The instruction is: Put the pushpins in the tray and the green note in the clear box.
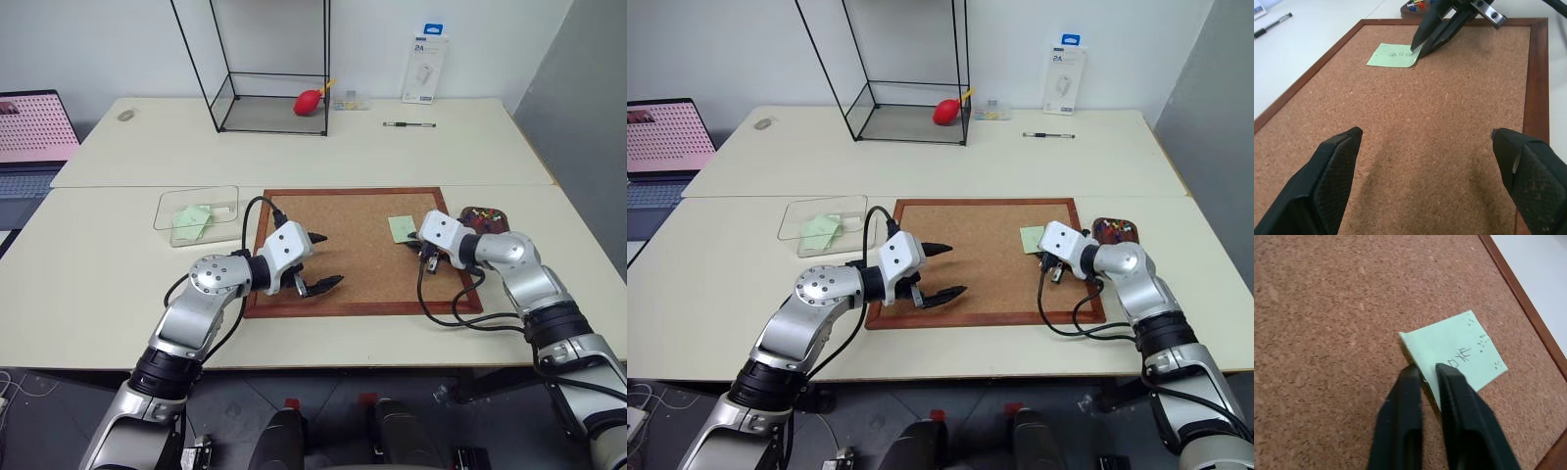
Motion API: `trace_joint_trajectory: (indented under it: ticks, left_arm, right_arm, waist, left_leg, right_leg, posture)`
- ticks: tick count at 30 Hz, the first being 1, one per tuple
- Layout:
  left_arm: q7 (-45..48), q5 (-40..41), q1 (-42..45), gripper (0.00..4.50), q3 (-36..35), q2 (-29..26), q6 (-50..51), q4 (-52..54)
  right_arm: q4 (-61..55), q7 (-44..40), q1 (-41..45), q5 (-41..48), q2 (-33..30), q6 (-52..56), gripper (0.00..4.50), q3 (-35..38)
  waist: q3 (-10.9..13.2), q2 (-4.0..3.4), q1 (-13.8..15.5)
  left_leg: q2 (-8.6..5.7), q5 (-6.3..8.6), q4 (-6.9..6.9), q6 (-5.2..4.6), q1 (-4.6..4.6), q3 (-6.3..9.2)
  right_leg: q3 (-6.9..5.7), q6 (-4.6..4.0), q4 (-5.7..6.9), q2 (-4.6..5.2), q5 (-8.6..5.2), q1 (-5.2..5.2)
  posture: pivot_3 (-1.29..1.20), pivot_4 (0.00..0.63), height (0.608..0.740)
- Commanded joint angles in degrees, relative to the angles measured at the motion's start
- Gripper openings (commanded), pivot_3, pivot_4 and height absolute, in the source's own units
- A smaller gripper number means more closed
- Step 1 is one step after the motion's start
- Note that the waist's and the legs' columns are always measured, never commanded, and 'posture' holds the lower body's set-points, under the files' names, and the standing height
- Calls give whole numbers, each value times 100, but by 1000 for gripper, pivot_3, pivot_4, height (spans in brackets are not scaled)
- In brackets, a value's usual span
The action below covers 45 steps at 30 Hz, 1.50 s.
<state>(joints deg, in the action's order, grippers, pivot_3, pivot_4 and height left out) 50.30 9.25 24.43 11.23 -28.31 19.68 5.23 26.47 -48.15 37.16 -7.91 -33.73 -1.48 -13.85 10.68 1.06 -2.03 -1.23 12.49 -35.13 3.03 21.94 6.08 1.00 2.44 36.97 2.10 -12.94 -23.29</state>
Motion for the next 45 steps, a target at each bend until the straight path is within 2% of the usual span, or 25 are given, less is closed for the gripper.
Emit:
trace_joint_trajectory:
  ticks: [1, 9, 15, 18, 25, 34, 36, 39, 45]
  left_arm:
    - [-109, 266, 132, 4500, -260, 113, 181, 62]
    - [-361, 295, 458, 4500, -342, 354, 284, -362]
    - [-332, 643, 750, 4500, -471, 552, 746, -644]
    - [-315, 578, 854, 4500, -424, 580, 566, -768]
    - [-29, 93, 1077, 4500, -134, 492, -673, -1307]
    - [-377, 664, 1443, 4500, -489, 1226, 279, -1764]
    - [-384, 570, 1490, 4500, -426, 1289, 187, -1826]
    - [-380, -25, 1562, 4500, -129, 1166, -777, -2193]
    - [-444, -1238, 1929, 4500, 417, 797, -3564, -3473]
  right_arm:
    - [-327, -167, -12, 24, -44, -53, 33, 14]
    - [-761, -94, -264, -153, -196, -854, 33, -62]
    - [-403, 900, -72, -1203, -445, -2167, 33, -282]
    - [-271, 1270, -32, -1445, -477, -2509, 33, -278]
    - [-576, 1199, -95, -1164, -422, -2588, 33, -125]
    - [-869, 1223, -68, -1279, -476, -2724, 33, -188]
    - [-903, 1206, -88, -1238, -445, -2701, 33, -179]
    - [-1071, 1063, -145, -961, -349, -2439, 33, -90]
    - [-1740, 292, -313, 7, -214, -1495, 33, -7]
  waist:
    - [0, 0, 0]
    - [0, 0, 13]
    - [0, 1, 5]
    - [1, 1, 4]
    - [1, 2, 9]
    - [1, 2, 13]
    - [1, 2, 12]
    - [1, 2, 0]
    - [1, 2, 19]
  left_leg:
    - [0, 0, 0, 0, 0, 0]
    - [-1, 0, 0, 0, 2, 1]
    - [-2, 0, 0, 1, 0, 0]
    - [-1, -1, 0, 1, 0, 0]
    - [-2, -1, 1, 2, 0, -1]
    - [-4, -1, -1, 1, 3, 0]
    - [-4, -1, -1, 1, 2, 0]
    - [-3, -1, -1, 1, 1, 0]
    - [-3, -1, -1, 2, 0, -1]
  right_leg:
    - [0, 0, 0, 0, 0, 0]
    - [-1, 0, -2, 1, 0, 0]
    - [-1, 0, 0, 1, 0, 0]
    - [0, 0, 0, 1, 0, 0]
    - [2, 0, -1, 1, 0, 0]
    - [2, 0, -1, 2, 1, 0]
    - [1, 0, 0, 2, 1, 0]
    - [1, 0, 0, 1, 1, -1]
    - [3, -1, -1, 1, 1, 0]
  posture:
    - [0, 150, 740]
    - [0, 150, 740]
    - [0, 150, 740]
    - [0, 150, 740]
    - [0, 150, 740]
    - [0, 150, 740]
    - [0, 150, 740]
    - [0, 150, 740]
    - [0, 150, 740]
